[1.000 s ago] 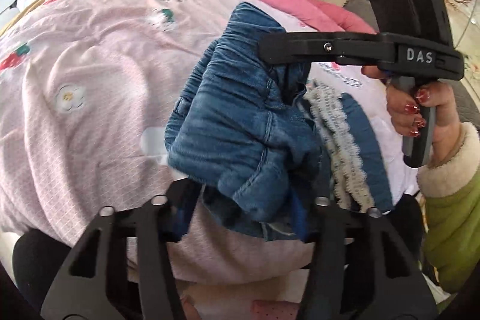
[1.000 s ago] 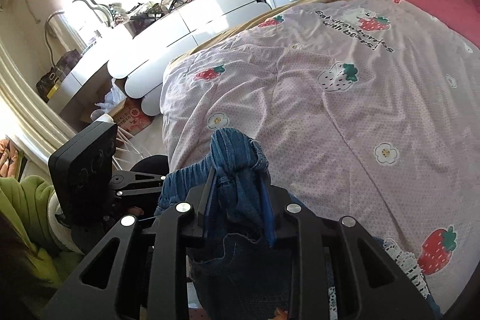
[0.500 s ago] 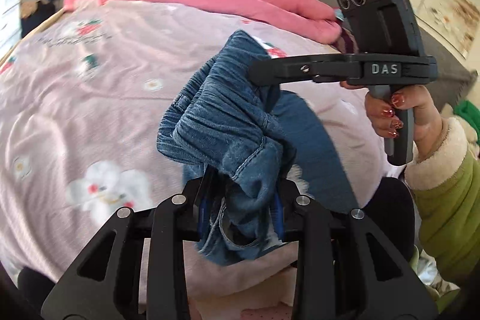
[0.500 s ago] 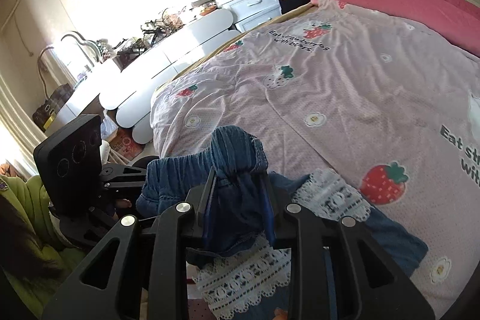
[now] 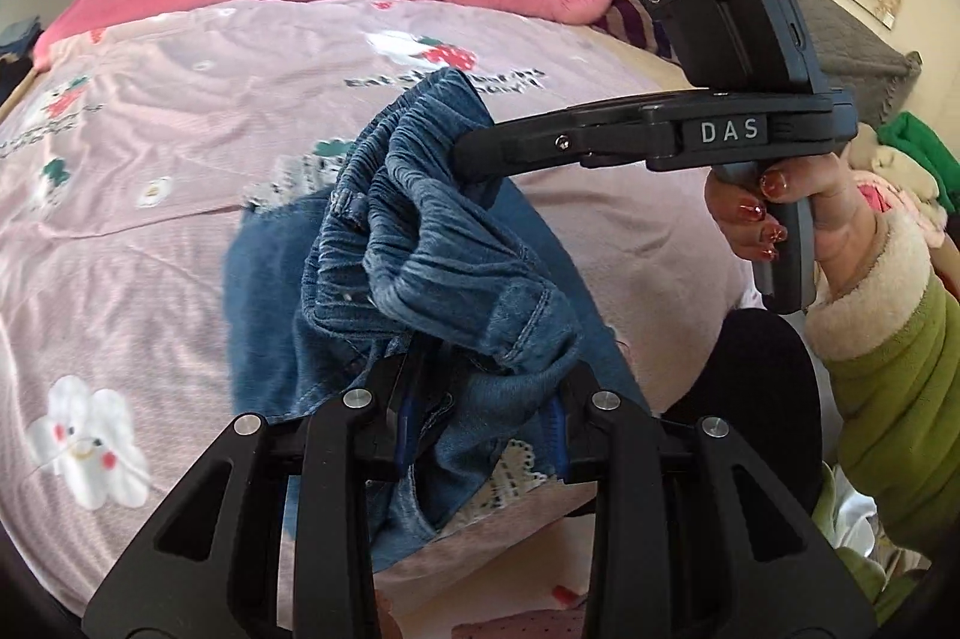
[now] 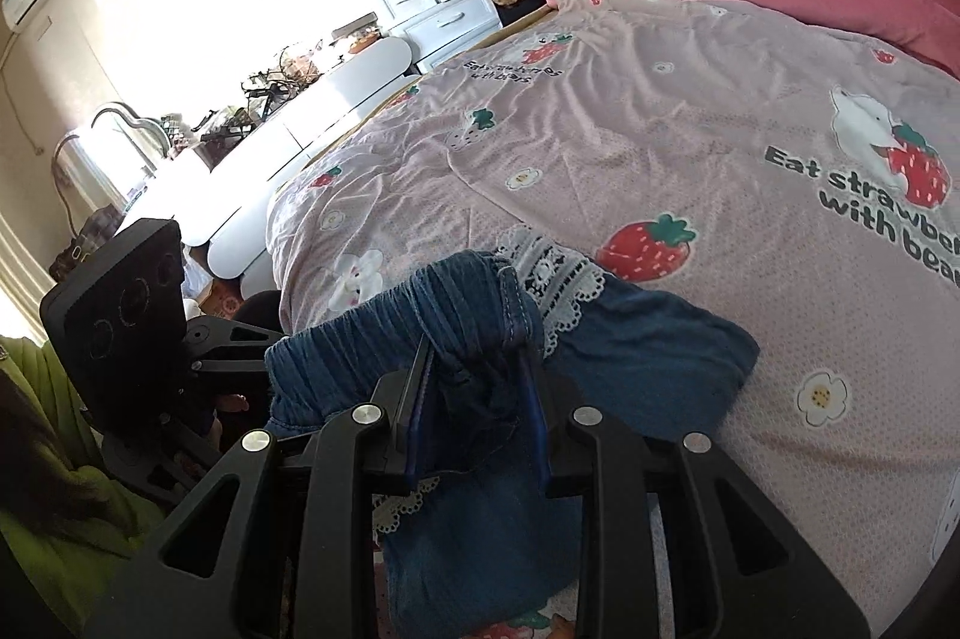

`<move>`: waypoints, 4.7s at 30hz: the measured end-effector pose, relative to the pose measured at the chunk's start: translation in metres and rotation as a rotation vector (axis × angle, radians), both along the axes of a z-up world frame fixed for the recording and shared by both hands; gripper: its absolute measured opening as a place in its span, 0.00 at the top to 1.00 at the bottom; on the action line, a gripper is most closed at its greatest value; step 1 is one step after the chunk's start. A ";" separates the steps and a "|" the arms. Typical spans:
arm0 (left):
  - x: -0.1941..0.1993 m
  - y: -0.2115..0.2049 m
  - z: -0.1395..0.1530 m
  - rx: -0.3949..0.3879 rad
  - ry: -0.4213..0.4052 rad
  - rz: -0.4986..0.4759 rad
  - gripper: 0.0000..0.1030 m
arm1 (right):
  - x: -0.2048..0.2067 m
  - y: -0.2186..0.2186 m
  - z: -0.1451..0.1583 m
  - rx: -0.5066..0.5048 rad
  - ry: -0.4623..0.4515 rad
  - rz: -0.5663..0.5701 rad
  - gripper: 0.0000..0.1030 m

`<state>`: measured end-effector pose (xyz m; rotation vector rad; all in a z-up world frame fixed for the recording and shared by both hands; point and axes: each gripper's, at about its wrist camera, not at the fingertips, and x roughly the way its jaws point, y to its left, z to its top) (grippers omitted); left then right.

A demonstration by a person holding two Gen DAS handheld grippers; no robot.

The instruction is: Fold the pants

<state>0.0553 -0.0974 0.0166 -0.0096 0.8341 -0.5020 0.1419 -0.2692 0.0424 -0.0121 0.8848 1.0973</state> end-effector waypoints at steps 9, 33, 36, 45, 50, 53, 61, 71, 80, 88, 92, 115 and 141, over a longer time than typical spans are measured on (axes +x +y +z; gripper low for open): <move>0.011 -0.021 -0.009 0.024 0.019 -0.047 0.67 | 0.003 -0.038 -0.014 0.006 0.038 -0.101 0.75; -0.010 0.049 0.024 -0.031 -0.058 0.073 0.32 | -0.025 0.016 0.029 -0.127 -0.138 -0.096 0.43; 0.013 0.066 0.017 0.029 -0.039 0.142 0.32 | -0.037 0.028 0.031 -0.159 -0.174 -0.068 0.43; 0.062 0.054 0.006 0.045 0.011 0.094 0.44 | -0.075 0.047 0.005 -0.365 -0.274 0.011 0.74; 0.076 0.029 -0.012 0.088 0.056 0.040 0.50 | -0.088 0.035 -0.006 -0.398 -0.271 0.037 0.79; 0.082 0.025 -0.020 0.103 0.071 0.038 0.50 | -0.091 0.023 -0.016 -0.414 -0.256 0.036 0.79; 0.083 0.023 -0.028 0.116 0.071 0.036 0.50 | -0.087 -0.001 -0.039 -0.343 -0.171 -0.007 0.79; 0.081 0.023 -0.024 0.108 0.061 0.048 0.49 | -0.086 -0.004 -0.031 -0.303 -0.128 -0.062 0.75; 0.064 0.028 -0.008 0.085 0.010 0.062 0.39 | -0.083 -0.015 -0.001 -0.174 -0.127 -0.193 0.41; 0.041 0.041 -0.002 0.138 -0.013 0.108 0.22 | -0.048 -0.025 -0.016 -0.164 -0.019 -0.349 0.11; 0.039 0.051 -0.018 0.136 0.047 0.126 0.20 | -0.030 -0.026 -0.035 -0.151 0.070 -0.373 0.11; 0.065 0.052 0.004 -0.045 0.028 0.103 0.57 | -0.003 -0.008 -0.006 0.007 -0.056 -0.319 0.61; 0.029 0.069 -0.006 0.018 0.000 0.325 0.10 | -0.055 -0.033 -0.008 -0.130 -0.223 -0.571 0.05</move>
